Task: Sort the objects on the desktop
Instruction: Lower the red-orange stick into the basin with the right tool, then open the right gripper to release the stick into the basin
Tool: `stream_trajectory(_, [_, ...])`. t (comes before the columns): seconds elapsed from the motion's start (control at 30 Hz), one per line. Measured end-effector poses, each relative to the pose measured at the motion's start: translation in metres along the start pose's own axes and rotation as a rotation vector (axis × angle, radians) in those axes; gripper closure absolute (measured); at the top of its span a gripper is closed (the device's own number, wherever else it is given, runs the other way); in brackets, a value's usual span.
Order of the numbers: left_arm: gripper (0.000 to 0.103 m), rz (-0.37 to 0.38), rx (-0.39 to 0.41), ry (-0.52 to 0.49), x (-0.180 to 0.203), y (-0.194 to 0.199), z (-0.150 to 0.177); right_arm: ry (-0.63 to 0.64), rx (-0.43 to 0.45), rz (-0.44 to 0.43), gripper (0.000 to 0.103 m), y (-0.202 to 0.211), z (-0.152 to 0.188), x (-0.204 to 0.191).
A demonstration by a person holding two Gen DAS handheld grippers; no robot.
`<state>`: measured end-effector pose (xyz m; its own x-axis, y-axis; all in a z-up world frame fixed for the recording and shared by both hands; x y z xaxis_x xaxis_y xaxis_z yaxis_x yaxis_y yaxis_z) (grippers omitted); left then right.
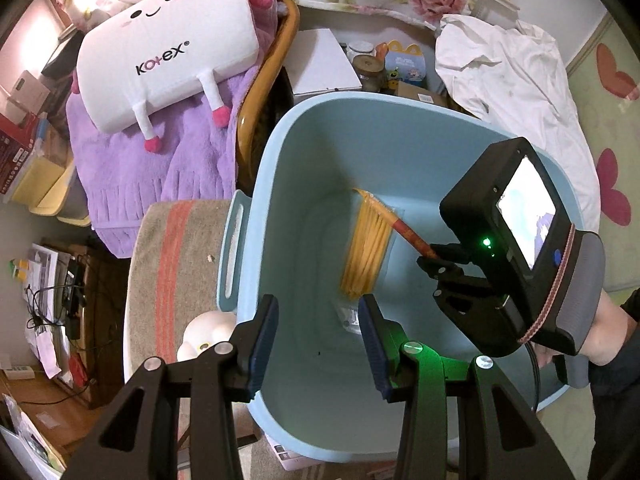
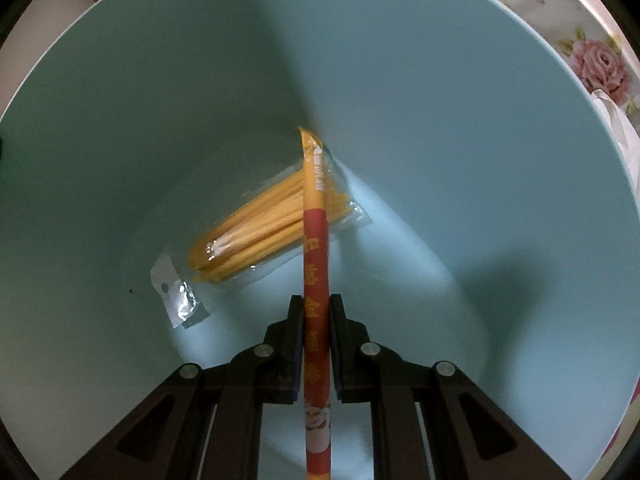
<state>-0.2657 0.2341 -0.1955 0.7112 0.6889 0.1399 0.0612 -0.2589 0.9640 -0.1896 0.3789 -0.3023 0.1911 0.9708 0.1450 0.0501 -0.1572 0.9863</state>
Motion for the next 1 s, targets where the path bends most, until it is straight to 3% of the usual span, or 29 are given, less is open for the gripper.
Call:
stream_trajectory(0.07, [0.058,-0.001,-0.001,-0.001,0.000,0.000,0.001,0.004,-0.010,0.000,0.087,0.000,0.002,0.001])
stream_trajectory(0.13, [0.058,-0.001,-0.002,-0.004,0.001,0.001,0.002,0.003,-0.013,0.006,0.068,0.001,0.004,0.003])
stream_trajectory(0.23, [0.058,-0.002,0.002,-0.003,0.002,0.003,0.003,-0.004,0.002,0.019,0.056,0.006,0.006,0.006])
stream_trajectory(0.37, [0.058,-0.002,0.010,-0.001,0.002,0.008,0.006,-0.007,0.020,0.038,0.052,0.016,0.010,0.009])
stream_trajectory(0.63, [0.058,0.000,0.029,0.000,0.004,0.019,0.013,-0.059,0.079,0.089,0.033,0.047,0.026,0.018])
stream_trajectory(0.7, [0.058,0.003,0.036,-0.003,0.006,0.023,0.015,-0.094,0.101,0.096,0.032,0.059,0.032,0.022])
stream_trajectory(0.8, [0.058,0.006,0.051,-0.012,0.011,0.031,0.019,-0.178,0.125,0.107,0.018,0.076,0.043,0.034])
stream_trajectory(1.0, [0.055,0.008,0.086,-0.032,0.025,0.052,0.030,-0.344,0.174,0.134,0.017,0.114,0.065,0.027])
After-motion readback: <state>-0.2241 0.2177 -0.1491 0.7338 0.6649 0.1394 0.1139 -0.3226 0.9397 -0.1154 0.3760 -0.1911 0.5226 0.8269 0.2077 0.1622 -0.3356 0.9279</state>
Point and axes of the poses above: each gripper's, at about its wrist camera, not at the fingertips, and y roughly against the way its jaws point, x to its right, z to its underside, the point moved 4 cm from there along -y, roughly the way its jaws point, and after that the axes turned 4 degrees about z, right-handed, at the moved point
